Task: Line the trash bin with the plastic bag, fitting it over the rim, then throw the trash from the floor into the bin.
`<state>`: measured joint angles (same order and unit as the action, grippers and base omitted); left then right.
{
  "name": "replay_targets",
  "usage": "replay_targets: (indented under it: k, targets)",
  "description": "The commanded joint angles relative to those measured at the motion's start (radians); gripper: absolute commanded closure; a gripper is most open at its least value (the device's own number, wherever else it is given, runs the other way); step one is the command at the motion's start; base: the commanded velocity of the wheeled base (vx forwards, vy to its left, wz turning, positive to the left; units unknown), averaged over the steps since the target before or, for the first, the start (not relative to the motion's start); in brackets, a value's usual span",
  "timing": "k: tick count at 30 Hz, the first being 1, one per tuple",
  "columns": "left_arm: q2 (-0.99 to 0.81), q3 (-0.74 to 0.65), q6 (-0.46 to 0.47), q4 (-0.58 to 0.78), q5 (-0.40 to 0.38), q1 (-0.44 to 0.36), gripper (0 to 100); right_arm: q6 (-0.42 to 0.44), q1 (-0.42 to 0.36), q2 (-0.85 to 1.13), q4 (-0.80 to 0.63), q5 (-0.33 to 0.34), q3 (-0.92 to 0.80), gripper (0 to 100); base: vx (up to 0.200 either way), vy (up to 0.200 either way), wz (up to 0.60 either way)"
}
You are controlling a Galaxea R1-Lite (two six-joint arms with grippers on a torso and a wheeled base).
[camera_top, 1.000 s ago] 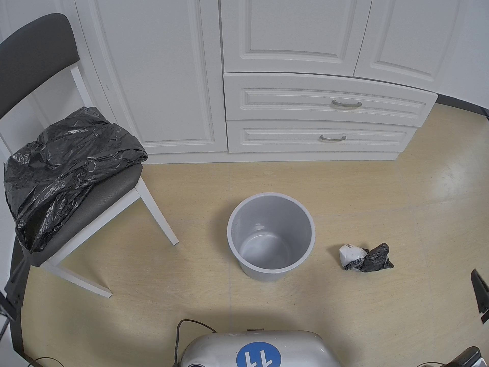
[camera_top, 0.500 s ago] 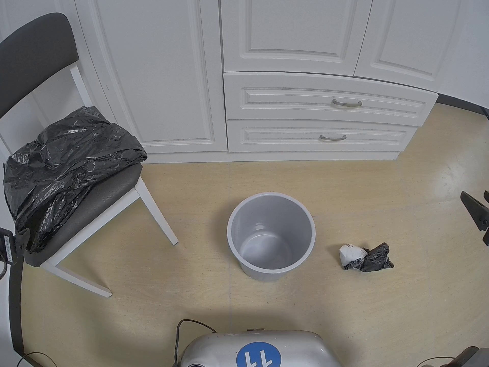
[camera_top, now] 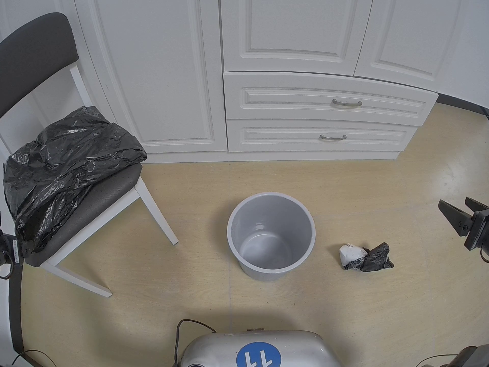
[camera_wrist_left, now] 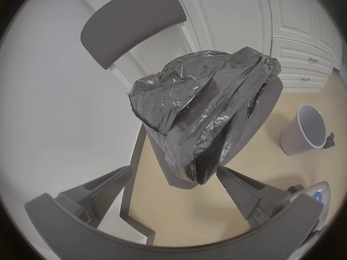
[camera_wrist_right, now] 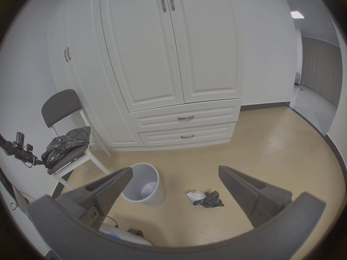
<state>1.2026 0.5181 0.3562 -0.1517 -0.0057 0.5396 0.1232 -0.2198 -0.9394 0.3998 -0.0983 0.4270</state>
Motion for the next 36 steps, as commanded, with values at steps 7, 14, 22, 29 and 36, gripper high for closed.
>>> replay_targets:
  k: [7, 14, 22, 29, 36]
  targets:
    - [0.126, -0.049, -0.008, -0.178, 0.012, 0.008, 0, 0.004, -0.006, -0.004, 0.016, 0.0, -0.001, 0, 0.0, 0.0, 0.0]
    - [0.135, -0.046, -0.014, -0.195, 0.01, 0.008, 0, 0.006, -0.029, 0.001, 0.021, 0.0, -0.004, 0, 0.0, 0.0, 0.0]
    - [0.155, -0.036, -0.062, -0.241, 0.01, 0.008, 0, 0.006, -0.067, 0.007, 0.059, 0.0, -0.03, 0, 0.0, 0.0, 0.0]
    - [0.155, -0.041, -0.08, -0.289, 0.01, 0.028, 0, 0.004, -0.09, 0.007, 0.097, 0.0, -0.05, 0, 0.0, 0.0, 0.0]
    - [0.169, -0.038, -0.083, -0.29, 0.009, 0.026, 0, 0.004, -0.113, 0.005, 0.1, -0.001, -0.062, 0, 0.0, 0.0, 0.0]
